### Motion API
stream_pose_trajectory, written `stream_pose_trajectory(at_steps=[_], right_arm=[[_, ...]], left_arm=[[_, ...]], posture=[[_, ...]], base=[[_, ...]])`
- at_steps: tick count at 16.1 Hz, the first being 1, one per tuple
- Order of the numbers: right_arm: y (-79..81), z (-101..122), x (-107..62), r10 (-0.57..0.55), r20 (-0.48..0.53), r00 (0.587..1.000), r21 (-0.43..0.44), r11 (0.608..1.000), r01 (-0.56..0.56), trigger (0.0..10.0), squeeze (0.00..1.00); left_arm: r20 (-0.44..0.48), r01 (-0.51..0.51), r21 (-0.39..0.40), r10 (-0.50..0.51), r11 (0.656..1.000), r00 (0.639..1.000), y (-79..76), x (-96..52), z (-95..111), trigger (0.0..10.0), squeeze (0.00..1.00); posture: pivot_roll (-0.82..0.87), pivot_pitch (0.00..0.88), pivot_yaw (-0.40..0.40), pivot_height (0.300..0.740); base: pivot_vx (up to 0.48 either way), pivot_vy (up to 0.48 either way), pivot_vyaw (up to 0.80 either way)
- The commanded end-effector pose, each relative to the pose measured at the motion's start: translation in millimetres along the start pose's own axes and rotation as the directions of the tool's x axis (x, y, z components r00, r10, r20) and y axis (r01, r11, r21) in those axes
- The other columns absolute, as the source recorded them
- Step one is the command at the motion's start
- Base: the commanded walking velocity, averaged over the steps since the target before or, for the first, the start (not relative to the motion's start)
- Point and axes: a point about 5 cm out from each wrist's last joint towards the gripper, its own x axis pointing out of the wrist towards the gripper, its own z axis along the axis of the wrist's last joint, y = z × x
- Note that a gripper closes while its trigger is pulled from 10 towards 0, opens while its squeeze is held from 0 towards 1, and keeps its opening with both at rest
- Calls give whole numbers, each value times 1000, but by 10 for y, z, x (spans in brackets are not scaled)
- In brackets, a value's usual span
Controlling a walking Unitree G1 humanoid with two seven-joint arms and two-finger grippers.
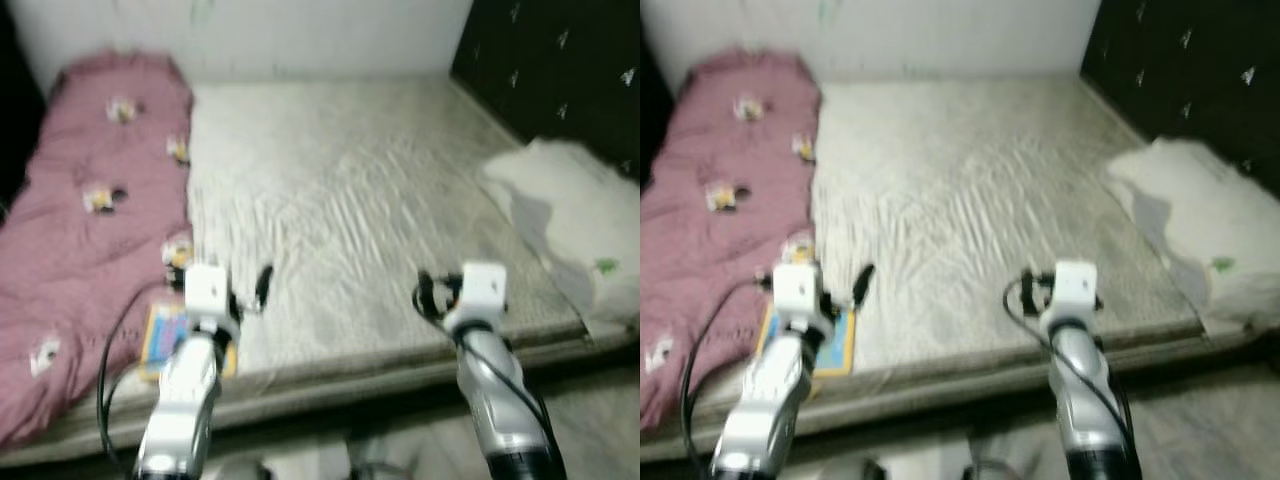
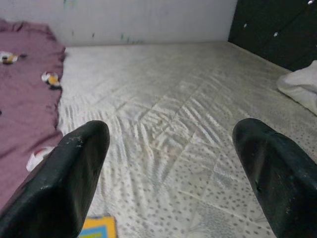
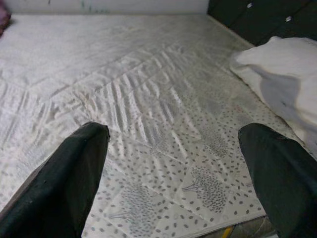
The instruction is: Clean up the room
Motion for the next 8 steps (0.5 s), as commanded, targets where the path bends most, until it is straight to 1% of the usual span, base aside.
stream_pose_trajectory(at_steps=[1,8], right_arm=[[47,47,11,10,15,1000,2,1000,-10,10000,0],[54,53,23,12,16,1000,1,1000,-12,10000,0]], left_arm=[[5,-15,12,15,1000,1000,68,-3,28,10000,0],[6,-18,12,18,1000,1000,61,0,33,10000,0]], posture=[[-29,0,-53,740],[-30,0,-52,740]], base=[[0,480,0],[0,480,0]])
